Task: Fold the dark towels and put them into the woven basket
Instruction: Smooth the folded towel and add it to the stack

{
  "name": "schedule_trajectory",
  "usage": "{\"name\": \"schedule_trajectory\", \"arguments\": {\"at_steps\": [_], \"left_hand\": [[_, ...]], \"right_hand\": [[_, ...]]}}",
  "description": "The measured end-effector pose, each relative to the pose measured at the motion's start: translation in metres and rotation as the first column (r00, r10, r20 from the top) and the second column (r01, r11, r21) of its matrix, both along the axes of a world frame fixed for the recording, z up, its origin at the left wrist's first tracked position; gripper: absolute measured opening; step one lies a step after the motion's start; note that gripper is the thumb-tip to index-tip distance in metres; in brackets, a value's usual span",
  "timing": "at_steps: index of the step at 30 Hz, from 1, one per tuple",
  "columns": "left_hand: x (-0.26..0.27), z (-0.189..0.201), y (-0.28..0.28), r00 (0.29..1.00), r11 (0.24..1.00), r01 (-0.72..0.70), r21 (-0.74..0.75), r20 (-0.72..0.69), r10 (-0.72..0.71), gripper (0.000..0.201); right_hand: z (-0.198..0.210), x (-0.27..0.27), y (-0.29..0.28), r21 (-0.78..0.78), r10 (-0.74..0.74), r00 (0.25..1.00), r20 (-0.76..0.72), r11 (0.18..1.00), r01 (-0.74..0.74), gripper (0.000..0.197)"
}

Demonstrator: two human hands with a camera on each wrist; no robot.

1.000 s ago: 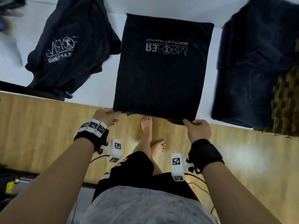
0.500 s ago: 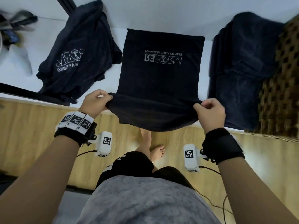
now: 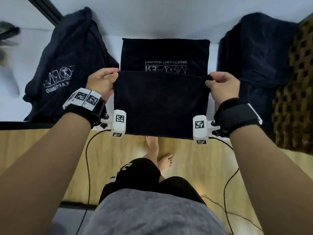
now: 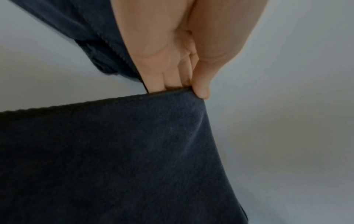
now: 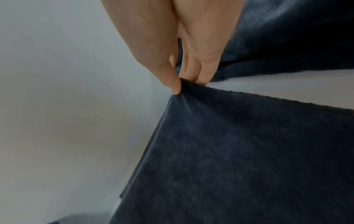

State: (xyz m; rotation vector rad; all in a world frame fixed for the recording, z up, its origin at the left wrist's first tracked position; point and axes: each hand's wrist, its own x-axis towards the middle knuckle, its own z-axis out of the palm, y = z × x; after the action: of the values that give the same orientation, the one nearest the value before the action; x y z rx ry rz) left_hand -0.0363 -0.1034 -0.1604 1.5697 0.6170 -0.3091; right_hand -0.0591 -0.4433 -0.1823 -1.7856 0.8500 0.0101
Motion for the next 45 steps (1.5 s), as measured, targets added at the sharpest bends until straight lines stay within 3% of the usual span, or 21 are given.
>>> {"name": "schedule_trajectory", "arguments": {"at_steps": [7, 12, 16, 20, 23, 26, 28, 29, 31, 32, 34, 38, 45], "left_hand": [[0.016, -0.028, 0.004, 0.994, 0.996, 0.020, 0.081, -0.106, -0.011, 0.022], [-0.005, -0.039, 0.011, 0.990, 0.971, 0.070, 0.229, -0.139, -0.038, 0.026], [-0.041, -0.043, 0.019, 0.980, 0.963, 0.094, 0.254, -0.191, -0.045, 0.024], [-0.085, -0.049, 0.026, 0.965, 0.940, 0.159, 0.303, -0.250, -0.082, 0.017], [-0.115, -0.057, 0.028, 0.958, 0.929, 0.171, 0.328, -0.276, -0.079, 0.019], [-0.140, -0.062, 0.032, 0.962, 0.948, 0.123, 0.293, -0.270, -0.041, 0.017], [-0.156, -0.065, 0.035, 0.960, 0.958, 0.099, 0.271, -0.279, -0.020, 0.016], [-0.163, -0.066, 0.037, 0.957, 0.962, 0.089, 0.258, -0.288, -0.011, 0.016], [-0.178, -0.070, 0.038, 0.949, 0.969, 0.081, 0.232, -0.315, -0.004, 0.018], [-0.184, -0.072, 0.038, 0.944, 0.973, 0.085, 0.213, -0.330, -0.010, 0.020], [-0.195, -0.077, 0.034, 0.931, 0.984, 0.096, 0.149, -0.364, -0.036, 0.025], [-0.204, -0.084, 0.023, 0.913, 0.988, 0.138, 0.068, -0.395, -0.100, 0.038], [-0.190, -0.088, 0.013, 0.940, 0.958, 0.057, 0.282, -0.339, 0.044, 0.031]], "right_hand": [[-0.018, 0.005, 0.001, -0.036, 0.080, 0.990, -0.120, 0.996, -0.085, 0.029], [-0.009, -0.026, 0.014, -0.222, 0.039, 0.975, -0.217, 0.971, -0.088, 0.014], [-0.005, -0.071, 0.034, -0.136, 0.128, 0.949, -0.289, 0.976, -0.173, 0.011], [-0.018, -0.122, 0.038, 0.015, 0.295, 0.863, -0.410, 0.948, -0.317, 0.013], [-0.034, -0.155, 0.032, 0.173, 0.424, 0.710, -0.562, 0.900, -0.400, 0.007], [-0.051, -0.174, 0.023, 0.156, 0.386, 0.638, -0.666, 0.909, -0.388, 0.019], [-0.057, -0.183, 0.019, 0.142, 0.292, 0.691, -0.661, 0.953, -0.266, 0.028], [-0.058, -0.185, 0.018, 0.202, 0.225, 0.742, -0.631, 0.972, -0.123, 0.035], [-0.058, -0.186, 0.019, 0.383, 0.087, 0.828, -0.555, 0.910, 0.161, 0.049], [-0.057, -0.184, 0.020, 0.433, 0.046, 0.847, -0.529, 0.873, 0.223, 0.049], [-0.057, -0.183, 0.020, 0.463, 0.058, 0.856, -0.513, 0.859, 0.219, 0.044], [-0.057, -0.187, 0.022, 0.396, 0.152, 0.851, -0.503, 0.916, 0.071, 0.038], [-0.054, -0.194, 0.027, 0.410, 0.178, 0.851, -0.494, 0.911, 0.047, 0.027]]}}
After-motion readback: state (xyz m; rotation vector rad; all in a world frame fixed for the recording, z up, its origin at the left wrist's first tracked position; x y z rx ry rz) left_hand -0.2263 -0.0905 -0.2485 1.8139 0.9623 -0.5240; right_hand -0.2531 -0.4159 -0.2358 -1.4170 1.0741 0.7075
